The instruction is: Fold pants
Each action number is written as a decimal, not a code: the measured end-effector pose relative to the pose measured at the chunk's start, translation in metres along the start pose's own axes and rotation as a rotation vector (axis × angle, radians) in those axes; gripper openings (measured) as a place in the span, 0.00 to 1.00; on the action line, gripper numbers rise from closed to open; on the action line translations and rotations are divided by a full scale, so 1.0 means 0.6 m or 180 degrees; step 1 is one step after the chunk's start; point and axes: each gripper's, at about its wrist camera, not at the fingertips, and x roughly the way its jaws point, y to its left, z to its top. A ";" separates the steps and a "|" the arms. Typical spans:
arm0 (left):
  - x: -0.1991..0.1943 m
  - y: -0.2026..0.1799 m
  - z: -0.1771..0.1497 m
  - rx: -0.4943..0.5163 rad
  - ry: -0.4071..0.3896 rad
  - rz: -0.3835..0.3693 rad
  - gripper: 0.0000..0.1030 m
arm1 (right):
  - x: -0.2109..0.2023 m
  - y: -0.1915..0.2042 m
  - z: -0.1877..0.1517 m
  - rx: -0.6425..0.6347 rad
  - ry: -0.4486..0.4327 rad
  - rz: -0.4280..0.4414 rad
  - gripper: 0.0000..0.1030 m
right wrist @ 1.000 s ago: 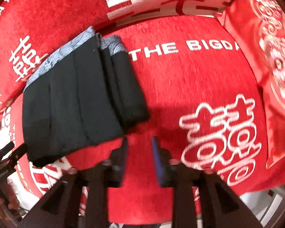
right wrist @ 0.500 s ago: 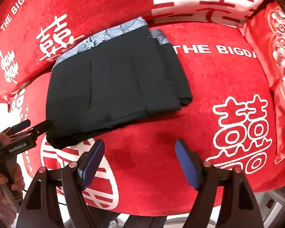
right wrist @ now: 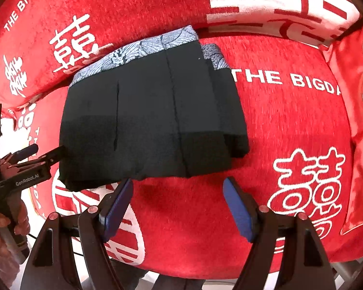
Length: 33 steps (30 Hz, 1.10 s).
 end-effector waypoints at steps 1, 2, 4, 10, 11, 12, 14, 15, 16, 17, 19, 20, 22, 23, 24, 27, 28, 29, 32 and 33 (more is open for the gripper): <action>0.002 -0.001 0.002 -0.0018 0.0031 -0.0007 1.00 | 0.000 -0.003 0.003 0.0001 0.0008 0.0009 0.77; 0.004 -0.002 0.004 -0.0042 0.0070 -0.0033 1.00 | 0.001 -0.005 0.005 0.0004 0.0014 0.0018 0.77; 0.007 -0.004 0.006 -0.0057 0.0126 -0.0049 1.00 | 0.000 -0.010 0.009 0.0004 0.0024 0.0034 0.77; 0.008 -0.011 0.013 -0.0089 0.0259 -0.0093 1.00 | 0.001 -0.020 0.021 -0.0015 0.0058 0.0077 0.77; 0.009 -0.012 0.014 -0.0107 0.0284 -0.0122 1.00 | 0.001 -0.022 0.022 -0.0016 0.0061 0.0081 0.77; 0.008 -0.012 0.015 -0.0123 0.0299 -0.0146 1.00 | 0.001 -0.024 0.024 -0.0019 0.0062 0.0088 0.77; 0.006 -0.011 0.017 -0.0183 0.0309 -0.0212 1.00 | 0.000 -0.026 0.028 -0.0036 0.0062 0.0103 0.77; 0.005 -0.011 0.017 -0.0217 0.0310 -0.0224 1.00 | 0.000 -0.027 0.030 -0.0044 0.0063 0.0109 0.77; 0.003 -0.009 0.018 -0.0253 0.0302 -0.0243 1.00 | -0.001 -0.028 0.032 -0.0053 0.0066 0.0116 0.77; 0.000 -0.006 0.018 -0.0299 0.0291 -0.0282 1.00 | -0.002 -0.029 0.033 -0.0062 0.0071 0.0121 0.77; -0.007 -0.001 0.019 -0.0386 0.0278 -0.0365 1.00 | -0.002 -0.029 0.035 -0.0074 0.0074 0.0136 0.77; -0.009 0.001 0.020 -0.0426 0.0273 -0.0406 1.00 | -0.003 -0.029 0.036 -0.0083 0.0076 0.0143 0.77; -0.014 0.007 0.020 -0.0512 0.0255 -0.0492 1.00 | -0.002 -0.029 0.038 -0.0100 0.0084 0.0153 0.77; -0.016 0.009 0.021 -0.0534 0.0249 -0.0517 1.00 | -0.002 -0.029 0.039 -0.0107 0.0090 0.0163 0.77; -0.016 0.009 0.021 -0.0549 0.0250 -0.0522 1.00 | -0.001 -0.029 0.041 -0.0116 0.0096 0.0174 0.77; -0.018 0.007 0.022 -0.0555 0.0263 -0.0494 1.00 | 0.000 -0.028 0.045 -0.0151 0.0109 0.0192 0.77; -0.018 0.006 0.023 -0.0562 0.0270 -0.0505 1.00 | 0.001 -0.029 0.045 -0.0157 0.0112 0.0197 0.77; -0.019 0.004 0.023 -0.0571 0.0277 -0.0525 1.00 | 0.001 -0.029 0.046 -0.0164 0.0116 0.0203 0.77; -0.025 -0.001 0.024 -0.0545 0.0264 -0.0501 1.00 | 0.003 -0.031 0.048 -0.0170 0.0126 0.0219 0.77; -0.031 -0.005 0.024 -0.0497 0.0218 -0.0379 1.00 | 0.003 -0.032 0.050 -0.0174 0.0127 0.0224 0.77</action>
